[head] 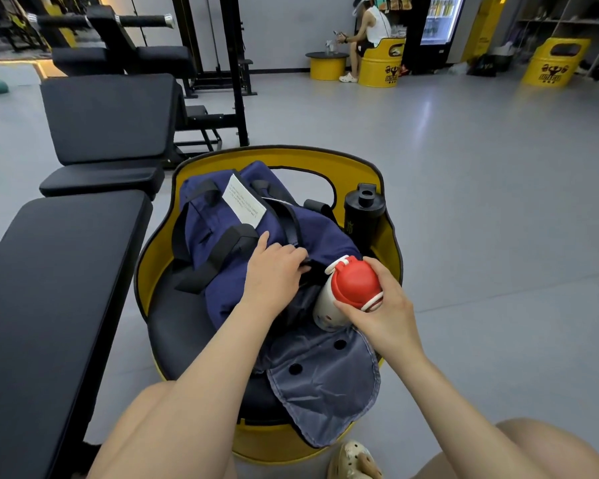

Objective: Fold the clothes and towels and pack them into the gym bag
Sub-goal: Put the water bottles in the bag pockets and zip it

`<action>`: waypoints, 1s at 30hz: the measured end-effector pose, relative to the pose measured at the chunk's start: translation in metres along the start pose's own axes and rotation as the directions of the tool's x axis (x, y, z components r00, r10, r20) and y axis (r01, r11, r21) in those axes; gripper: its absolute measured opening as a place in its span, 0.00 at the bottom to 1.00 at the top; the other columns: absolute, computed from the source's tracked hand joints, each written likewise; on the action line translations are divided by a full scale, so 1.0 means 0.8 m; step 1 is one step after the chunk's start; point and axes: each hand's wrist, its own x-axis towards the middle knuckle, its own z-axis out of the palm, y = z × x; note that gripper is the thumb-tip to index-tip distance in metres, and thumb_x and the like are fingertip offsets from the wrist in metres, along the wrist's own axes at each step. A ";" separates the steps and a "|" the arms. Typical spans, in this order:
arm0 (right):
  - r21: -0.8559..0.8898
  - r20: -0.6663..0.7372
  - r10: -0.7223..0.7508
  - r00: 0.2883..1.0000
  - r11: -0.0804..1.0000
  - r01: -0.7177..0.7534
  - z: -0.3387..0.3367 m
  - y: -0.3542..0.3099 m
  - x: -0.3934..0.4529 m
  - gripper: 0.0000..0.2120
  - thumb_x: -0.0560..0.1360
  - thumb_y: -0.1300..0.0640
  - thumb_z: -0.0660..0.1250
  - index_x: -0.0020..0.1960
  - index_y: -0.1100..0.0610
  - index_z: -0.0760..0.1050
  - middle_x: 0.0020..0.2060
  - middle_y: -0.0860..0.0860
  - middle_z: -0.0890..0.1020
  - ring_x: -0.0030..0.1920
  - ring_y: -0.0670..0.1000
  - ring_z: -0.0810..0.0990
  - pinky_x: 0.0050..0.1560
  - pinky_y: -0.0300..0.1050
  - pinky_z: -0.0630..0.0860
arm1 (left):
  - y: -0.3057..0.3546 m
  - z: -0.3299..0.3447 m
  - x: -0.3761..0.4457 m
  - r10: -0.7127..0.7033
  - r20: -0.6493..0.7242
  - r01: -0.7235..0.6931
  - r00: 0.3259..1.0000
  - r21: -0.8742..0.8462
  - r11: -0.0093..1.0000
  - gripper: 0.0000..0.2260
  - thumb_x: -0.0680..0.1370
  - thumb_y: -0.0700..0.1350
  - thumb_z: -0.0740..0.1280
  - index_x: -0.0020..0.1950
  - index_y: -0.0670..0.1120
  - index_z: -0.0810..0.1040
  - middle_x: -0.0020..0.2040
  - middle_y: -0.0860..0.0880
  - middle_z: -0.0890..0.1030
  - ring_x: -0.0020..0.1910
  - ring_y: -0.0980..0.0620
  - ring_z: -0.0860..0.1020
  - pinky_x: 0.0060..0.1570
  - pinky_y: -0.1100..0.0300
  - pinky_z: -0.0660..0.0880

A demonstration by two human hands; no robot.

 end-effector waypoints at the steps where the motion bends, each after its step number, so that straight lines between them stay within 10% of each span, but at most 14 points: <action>1: -0.004 -0.007 0.000 1.000 1.000 0.000 -0.001 -0.001 0.001 0.38 0.64 0.50 0.79 0.70 0.43 0.65 0.64 0.42 0.71 0.58 0.44 0.72 0.49 0.25 0.67 | 0.000 -0.006 0.002 -0.020 -0.048 0.018 0.999 -0.047 0.999 0.10 0.81 0.49 0.60 0.57 0.48 0.77 0.52 0.51 0.81 0.54 0.48 0.76 0.72 0.54 0.48; 12: -0.072 0.149 -0.149 0.978 0.984 0.161 0.034 -0.011 0.012 0.35 0.72 0.53 0.73 0.73 0.42 0.59 0.66 0.39 0.62 0.63 0.37 0.63 0.56 0.19 0.62 | 0.009 -0.051 0.010 -0.292 -0.148 0.208 0.945 -0.419 0.884 0.09 0.78 0.52 0.63 0.51 0.49 0.79 0.49 0.51 0.81 0.49 0.48 0.77 0.41 0.56 0.68; 21: -0.184 0.090 -0.084 0.992 0.978 0.100 0.068 -0.017 0.028 0.34 0.72 0.50 0.72 0.74 0.45 0.61 0.66 0.43 0.65 0.66 0.47 0.67 0.56 0.48 0.76 | 0.015 -0.068 0.014 -0.412 -0.115 0.255 0.904 -0.629 0.734 0.09 0.77 0.51 0.66 0.52 0.48 0.81 0.49 0.50 0.82 0.50 0.49 0.78 0.46 0.58 0.70; 30: -0.164 0.061 -0.109 0.992 0.979 0.117 0.067 -0.027 0.027 0.24 0.77 0.44 0.64 0.70 0.49 0.66 0.60 0.45 0.71 0.61 0.47 0.71 0.54 0.46 0.75 | 0.015 -0.068 0.022 -0.475 -0.027 0.301 0.880 -0.742 0.599 0.08 0.76 0.51 0.68 0.49 0.49 0.81 0.45 0.51 0.82 0.48 0.50 0.77 0.49 0.56 0.72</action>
